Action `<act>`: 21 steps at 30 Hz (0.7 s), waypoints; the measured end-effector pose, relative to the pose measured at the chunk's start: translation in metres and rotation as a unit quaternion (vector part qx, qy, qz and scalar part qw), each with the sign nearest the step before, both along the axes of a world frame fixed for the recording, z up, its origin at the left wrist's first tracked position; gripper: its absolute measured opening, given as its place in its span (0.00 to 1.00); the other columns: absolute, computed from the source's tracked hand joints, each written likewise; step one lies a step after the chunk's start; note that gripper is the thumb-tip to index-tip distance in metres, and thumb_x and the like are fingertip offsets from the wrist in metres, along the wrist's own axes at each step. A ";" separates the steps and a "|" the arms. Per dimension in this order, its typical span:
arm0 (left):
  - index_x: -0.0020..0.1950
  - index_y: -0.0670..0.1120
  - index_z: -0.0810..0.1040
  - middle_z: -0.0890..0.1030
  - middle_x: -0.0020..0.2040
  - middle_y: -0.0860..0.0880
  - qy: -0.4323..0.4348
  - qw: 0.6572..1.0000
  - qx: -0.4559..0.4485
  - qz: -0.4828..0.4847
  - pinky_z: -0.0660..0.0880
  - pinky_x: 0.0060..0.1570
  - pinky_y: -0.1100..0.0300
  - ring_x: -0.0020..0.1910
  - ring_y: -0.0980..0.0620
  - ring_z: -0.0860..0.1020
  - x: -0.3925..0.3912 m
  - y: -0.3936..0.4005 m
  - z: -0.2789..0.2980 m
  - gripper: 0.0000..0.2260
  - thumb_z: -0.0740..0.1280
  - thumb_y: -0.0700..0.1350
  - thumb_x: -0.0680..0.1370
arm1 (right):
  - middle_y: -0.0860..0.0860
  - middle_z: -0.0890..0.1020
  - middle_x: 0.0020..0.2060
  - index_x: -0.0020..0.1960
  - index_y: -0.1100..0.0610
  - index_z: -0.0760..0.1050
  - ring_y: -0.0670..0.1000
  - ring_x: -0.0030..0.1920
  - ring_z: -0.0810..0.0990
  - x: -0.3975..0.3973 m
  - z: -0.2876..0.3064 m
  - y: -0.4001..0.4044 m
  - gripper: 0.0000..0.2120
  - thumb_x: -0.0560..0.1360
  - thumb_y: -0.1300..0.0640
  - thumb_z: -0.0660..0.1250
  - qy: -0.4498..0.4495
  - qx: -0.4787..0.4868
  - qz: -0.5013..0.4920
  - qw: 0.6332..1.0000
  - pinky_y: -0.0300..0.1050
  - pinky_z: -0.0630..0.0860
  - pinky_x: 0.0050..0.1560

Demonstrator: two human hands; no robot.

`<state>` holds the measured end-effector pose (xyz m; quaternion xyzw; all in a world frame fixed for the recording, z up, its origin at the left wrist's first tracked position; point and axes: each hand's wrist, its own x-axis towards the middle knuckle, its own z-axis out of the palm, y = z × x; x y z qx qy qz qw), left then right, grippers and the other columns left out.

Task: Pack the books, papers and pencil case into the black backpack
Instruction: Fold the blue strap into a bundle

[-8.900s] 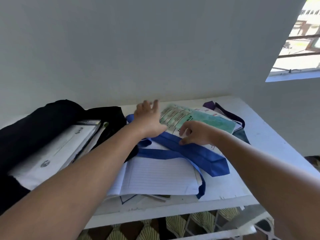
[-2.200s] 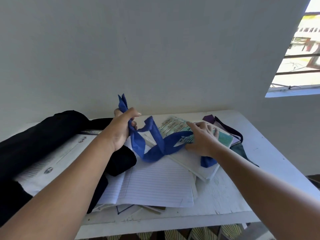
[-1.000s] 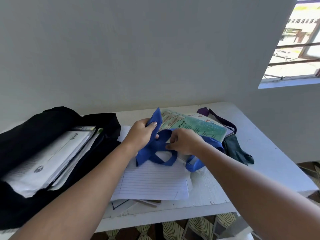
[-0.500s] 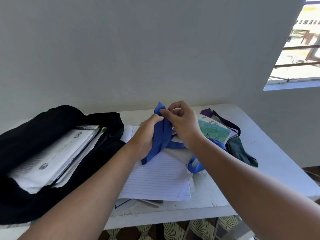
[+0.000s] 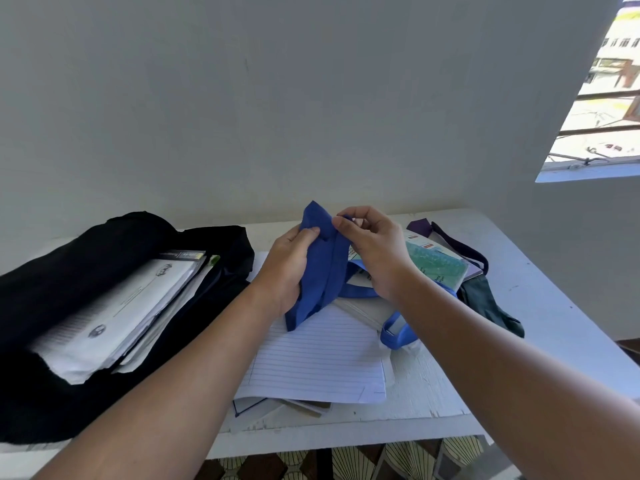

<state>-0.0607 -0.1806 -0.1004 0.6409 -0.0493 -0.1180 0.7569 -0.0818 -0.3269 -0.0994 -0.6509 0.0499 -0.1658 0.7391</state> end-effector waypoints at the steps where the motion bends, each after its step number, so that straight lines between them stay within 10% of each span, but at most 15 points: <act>1: 0.53 0.49 0.82 0.87 0.49 0.47 0.001 1.000 0.002 0.020 0.77 0.61 0.45 0.54 0.44 0.83 0.001 0.001 0.001 0.08 0.64 0.47 0.84 | 0.49 0.78 0.34 0.47 0.54 0.85 0.48 0.40 0.76 0.000 0.000 0.000 0.02 0.76 0.59 0.77 -0.004 0.001 0.006 1.000 0.44 0.75 0.45; 12: 0.70 0.42 0.78 0.82 0.65 0.40 0.003 0.994 -0.039 -0.104 0.74 0.68 0.42 0.65 0.42 0.80 -0.005 0.000 0.002 0.20 0.60 0.52 0.83 | 0.58 0.83 0.40 0.48 0.62 0.83 0.48 0.31 0.78 -0.009 0.020 0.005 0.09 0.74 0.58 0.79 0.017 0.069 0.056 0.996 0.42 0.72 0.26; 17: 0.61 0.41 0.81 0.86 0.56 0.41 -0.101 0.990 0.072 -0.072 0.79 0.61 0.44 0.56 0.41 0.85 -0.013 0.000 0.004 0.09 0.66 0.40 0.83 | 0.55 0.84 0.40 0.50 0.61 0.84 0.49 0.36 0.82 -0.008 0.021 0.009 0.08 0.75 0.58 0.78 0.018 0.076 0.043 0.996 0.41 0.75 0.26; 21: 0.61 0.43 0.81 0.86 0.56 0.41 -0.039 0.999 -0.015 0.021 0.78 0.63 0.41 0.57 0.41 0.84 -0.012 -0.003 0.017 0.09 0.63 0.40 0.83 | 0.52 0.84 0.51 0.65 0.50 0.76 0.47 0.42 0.84 -0.005 0.011 0.007 0.22 0.75 0.44 0.76 0.037 0.025 0.031 0.999 0.43 0.78 0.43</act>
